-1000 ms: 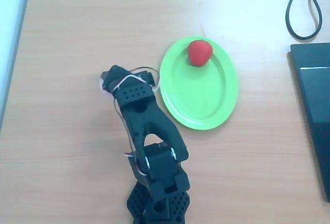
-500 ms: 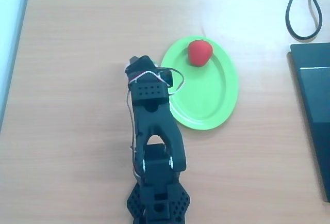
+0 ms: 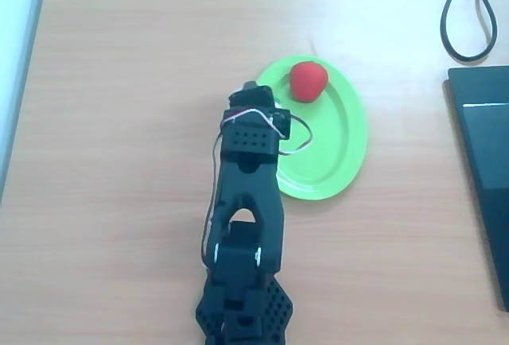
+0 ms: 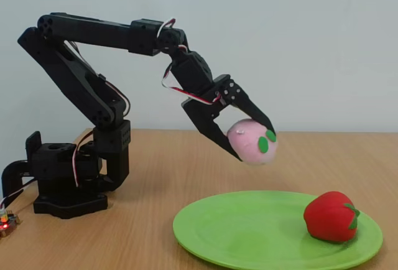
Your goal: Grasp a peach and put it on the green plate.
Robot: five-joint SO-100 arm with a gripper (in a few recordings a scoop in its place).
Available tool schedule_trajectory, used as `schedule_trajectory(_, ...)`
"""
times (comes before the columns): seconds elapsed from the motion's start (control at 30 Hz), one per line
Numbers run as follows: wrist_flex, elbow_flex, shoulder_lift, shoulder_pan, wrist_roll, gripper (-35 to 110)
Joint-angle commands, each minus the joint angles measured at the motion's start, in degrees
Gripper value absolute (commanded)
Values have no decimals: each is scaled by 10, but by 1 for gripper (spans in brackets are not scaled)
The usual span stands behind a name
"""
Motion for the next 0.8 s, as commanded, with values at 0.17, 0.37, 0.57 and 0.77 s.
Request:
schedule_trajectory(0.17,10,-23,-4,81,28,29)
schedule_trajectory(0.37,10,-25,-44,106,37,29)
schedule_trajectory(0.57,7,-39,-103,113,53,32)
schedule_trajectory(0.77,3,-71,-177,120,63,34)
